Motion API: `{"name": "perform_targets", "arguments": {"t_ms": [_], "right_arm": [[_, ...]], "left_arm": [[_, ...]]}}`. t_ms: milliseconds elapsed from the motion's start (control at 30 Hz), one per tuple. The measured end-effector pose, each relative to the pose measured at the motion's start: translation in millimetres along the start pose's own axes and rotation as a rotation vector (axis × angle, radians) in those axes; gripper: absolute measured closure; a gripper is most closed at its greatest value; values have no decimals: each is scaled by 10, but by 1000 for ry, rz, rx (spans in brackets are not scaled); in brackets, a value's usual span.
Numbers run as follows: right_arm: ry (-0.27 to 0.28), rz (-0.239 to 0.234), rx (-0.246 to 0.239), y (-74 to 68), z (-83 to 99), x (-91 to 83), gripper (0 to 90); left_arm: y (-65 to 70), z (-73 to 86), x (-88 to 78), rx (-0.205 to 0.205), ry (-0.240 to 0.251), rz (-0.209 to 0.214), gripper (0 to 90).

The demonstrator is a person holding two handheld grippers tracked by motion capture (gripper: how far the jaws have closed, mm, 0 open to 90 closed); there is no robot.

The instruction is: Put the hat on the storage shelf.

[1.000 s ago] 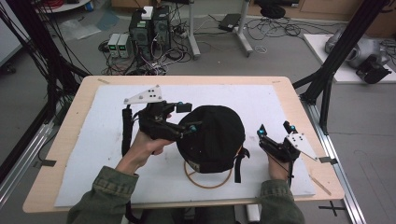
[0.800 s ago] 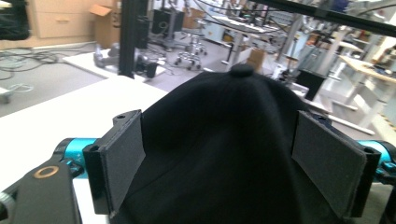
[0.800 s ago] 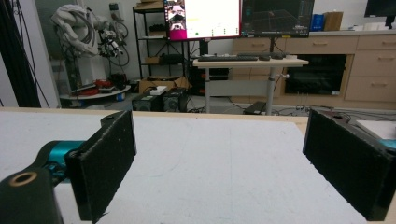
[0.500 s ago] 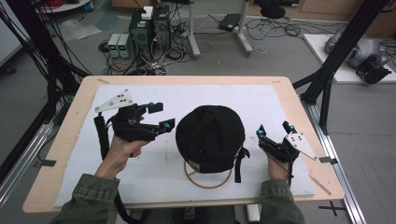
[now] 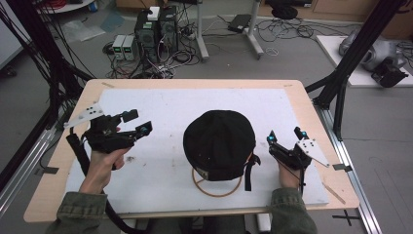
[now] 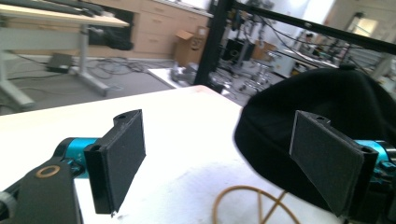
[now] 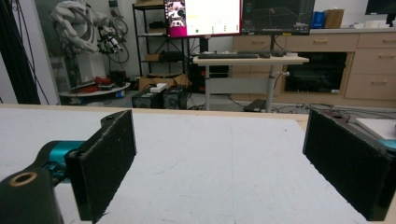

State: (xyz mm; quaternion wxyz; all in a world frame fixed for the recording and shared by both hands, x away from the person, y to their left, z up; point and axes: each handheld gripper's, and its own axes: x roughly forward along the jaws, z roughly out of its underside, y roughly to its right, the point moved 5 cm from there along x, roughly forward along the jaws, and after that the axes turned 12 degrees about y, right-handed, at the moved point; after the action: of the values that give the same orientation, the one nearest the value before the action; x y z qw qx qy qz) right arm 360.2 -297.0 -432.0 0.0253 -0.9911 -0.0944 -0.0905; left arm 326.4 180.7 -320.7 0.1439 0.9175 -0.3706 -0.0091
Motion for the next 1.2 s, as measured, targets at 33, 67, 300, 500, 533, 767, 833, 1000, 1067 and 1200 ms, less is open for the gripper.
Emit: {"name": "perform_targets", "arguments": {"t_ms": [33, 67, 300, 500, 533, 767, 833, 1000, 1067, 1200], "right_arm": [[-4, 1, 9, -10, 2, -4, 88], [-5, 1, 13, -16, 2, -6, 88], [4, 22, -6, -12, 2, 0, 88], [10, 57, -3, -1, -15, -24, 88], [9, 59, -4, -5, -14, -26, 88], [5, 40, -7, -39, -6, -25, 88], [1, 37, -8, -55, -4, -32, 88], [2, 51, -13, -58, -10, -48, 88], [5, 52, -19, -55, -12, -49, 87], [-10, 43, -23, -89, 3, -57, 88]], "left_arm": [[-32, 23, -34, 9, 1, -23, 181], [-69, 48, -73, 17, -4, -44, 181], [-375, 129, -363, 38, 162, -294, 176], [-579, 262, -551, 103, 240, -518, 176], [-598, 281, -579, 116, 246, -549, 176], [-662, 402, -679, 202, 278, -690, 185], [-689, 427, -724, 230, 291, -753, 181], [-769, 520, -780, 318, 289, -865, 192], [-771, 540, -779, 337, 282, -870, 192], [-793, 699, -749, 368, 237, -835, 178]]}}
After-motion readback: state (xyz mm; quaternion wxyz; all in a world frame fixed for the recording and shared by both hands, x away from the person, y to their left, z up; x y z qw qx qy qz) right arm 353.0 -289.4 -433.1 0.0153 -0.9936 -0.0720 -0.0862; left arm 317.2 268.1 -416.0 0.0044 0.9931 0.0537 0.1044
